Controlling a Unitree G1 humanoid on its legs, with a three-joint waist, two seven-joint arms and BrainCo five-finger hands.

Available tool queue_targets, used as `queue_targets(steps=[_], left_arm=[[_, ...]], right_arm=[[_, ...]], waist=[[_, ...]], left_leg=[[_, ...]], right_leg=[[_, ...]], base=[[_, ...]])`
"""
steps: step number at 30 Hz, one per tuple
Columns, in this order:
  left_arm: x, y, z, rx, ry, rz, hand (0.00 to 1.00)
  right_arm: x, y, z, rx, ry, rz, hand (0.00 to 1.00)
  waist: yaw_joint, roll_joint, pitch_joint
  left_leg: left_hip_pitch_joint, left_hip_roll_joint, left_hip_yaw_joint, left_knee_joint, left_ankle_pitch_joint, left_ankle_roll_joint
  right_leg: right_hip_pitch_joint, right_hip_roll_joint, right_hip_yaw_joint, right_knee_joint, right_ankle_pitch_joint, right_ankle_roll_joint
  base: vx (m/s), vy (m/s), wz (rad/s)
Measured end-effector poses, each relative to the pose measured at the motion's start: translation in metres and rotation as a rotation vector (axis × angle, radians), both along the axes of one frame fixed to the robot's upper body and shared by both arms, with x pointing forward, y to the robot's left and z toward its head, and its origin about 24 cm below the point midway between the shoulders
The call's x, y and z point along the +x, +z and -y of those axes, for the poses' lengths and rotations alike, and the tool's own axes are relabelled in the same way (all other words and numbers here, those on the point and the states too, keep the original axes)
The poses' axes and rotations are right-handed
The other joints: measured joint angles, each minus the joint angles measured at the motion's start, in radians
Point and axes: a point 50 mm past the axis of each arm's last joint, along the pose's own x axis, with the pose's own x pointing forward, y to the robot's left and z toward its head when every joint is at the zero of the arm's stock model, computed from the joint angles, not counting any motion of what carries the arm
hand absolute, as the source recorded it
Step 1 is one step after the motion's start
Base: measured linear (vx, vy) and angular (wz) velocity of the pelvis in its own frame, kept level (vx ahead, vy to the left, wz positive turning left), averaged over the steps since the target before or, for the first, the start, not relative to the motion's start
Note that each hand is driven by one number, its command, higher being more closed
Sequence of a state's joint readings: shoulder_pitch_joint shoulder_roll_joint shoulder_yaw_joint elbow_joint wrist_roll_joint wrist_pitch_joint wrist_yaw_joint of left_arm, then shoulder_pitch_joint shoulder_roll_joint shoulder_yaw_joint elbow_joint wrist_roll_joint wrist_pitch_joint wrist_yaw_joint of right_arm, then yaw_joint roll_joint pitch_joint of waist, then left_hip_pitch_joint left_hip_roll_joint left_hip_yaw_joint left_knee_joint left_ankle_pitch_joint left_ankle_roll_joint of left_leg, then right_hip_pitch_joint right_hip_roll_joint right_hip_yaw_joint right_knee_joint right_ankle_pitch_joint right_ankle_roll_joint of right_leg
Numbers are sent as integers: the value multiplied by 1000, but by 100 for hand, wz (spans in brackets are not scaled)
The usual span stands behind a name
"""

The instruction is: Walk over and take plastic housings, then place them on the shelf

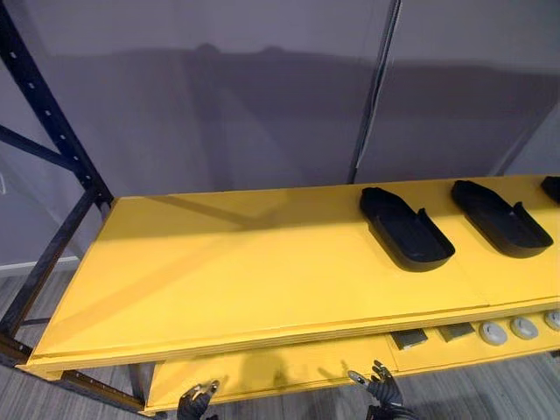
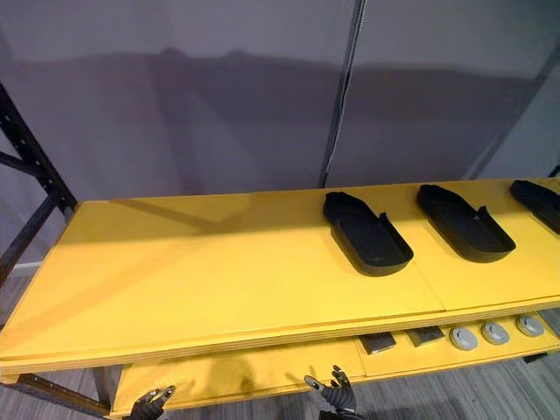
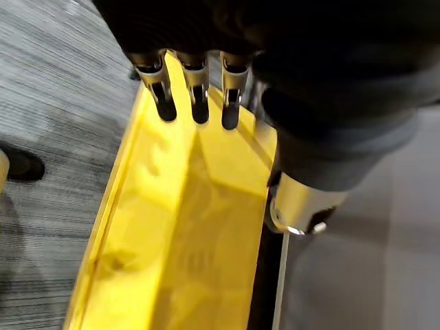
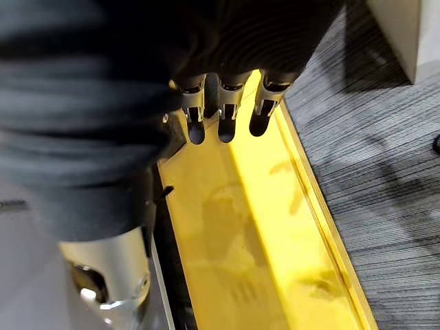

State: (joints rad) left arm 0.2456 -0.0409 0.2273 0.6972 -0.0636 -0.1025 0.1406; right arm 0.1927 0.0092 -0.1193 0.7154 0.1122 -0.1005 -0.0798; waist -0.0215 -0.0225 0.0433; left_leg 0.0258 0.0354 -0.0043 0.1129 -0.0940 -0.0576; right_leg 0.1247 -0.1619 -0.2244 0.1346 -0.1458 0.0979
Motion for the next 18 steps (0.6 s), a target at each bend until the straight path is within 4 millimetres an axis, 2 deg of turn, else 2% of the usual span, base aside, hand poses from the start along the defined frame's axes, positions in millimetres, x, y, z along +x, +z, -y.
queue_targets(steps=[5, 9, 18], left_arm=[[4, 0, 8, 23, -101, -5, 0], [7, -2, 10, 40, -189, -27, 0], [-3, -7, 3, 68, -220, -79, 0]], right_arm=[[2, 1, 4, -13, -16, 5, 0], [2, 1, 5, -48, 10, -3, 0], [-3, -2, 6, -94, 62, -36, 0]], waist=[[-1, 14, 17], [-16, 14, 24], [-18, 9, 29]], left_leg=[[21, 7, 59, -6, -7, -2], [37, 15, 90, -13, -11, -7], [41, 46, 139, 8, -28, -15]], right_leg=[[-24, 1, 56, 17, -11, 3], [-31, 9, 84, 19, -14, 4], [-63, 45, 156, 15, -1, -11]], base=[[36, 18, -30], [35, 9, -22], [-15, -7, -22]])
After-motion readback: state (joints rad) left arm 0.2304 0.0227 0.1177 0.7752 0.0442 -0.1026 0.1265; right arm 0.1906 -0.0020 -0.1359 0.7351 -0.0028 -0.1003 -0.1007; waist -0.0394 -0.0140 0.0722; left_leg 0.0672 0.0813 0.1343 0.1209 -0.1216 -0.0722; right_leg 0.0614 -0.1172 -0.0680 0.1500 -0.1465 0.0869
